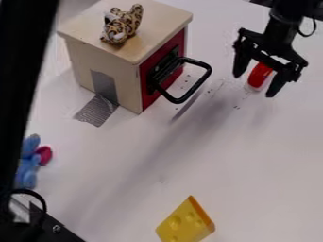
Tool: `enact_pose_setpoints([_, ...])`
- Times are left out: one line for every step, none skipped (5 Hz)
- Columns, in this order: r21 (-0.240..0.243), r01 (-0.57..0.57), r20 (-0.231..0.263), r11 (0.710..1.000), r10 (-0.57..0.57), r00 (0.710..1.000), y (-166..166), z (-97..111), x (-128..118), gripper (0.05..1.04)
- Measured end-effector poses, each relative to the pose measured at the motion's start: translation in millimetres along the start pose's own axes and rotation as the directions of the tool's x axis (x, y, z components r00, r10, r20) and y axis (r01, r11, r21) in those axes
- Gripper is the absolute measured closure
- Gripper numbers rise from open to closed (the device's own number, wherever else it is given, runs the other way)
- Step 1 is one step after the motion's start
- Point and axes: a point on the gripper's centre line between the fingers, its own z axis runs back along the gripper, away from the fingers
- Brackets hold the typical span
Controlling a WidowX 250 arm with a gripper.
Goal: Picked up the blue elephant doll and put it next to the brown drawer
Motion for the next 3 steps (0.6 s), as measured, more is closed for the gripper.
enact_pose_setpoints([0.015,-0.008,0.023,1.0,0.008,1.0,14.3,15.4,-38.6,0.084])
enact_pose_setpoints([0.015,-0.036,0.027,0.999,0.036,0.999,35.9,28.9,-85.3,0.084])
enact_pose_setpoints([0.019,-0.059,0.049,0.998,0.058,0.997,61.5,36.3,-132.9,0.084])
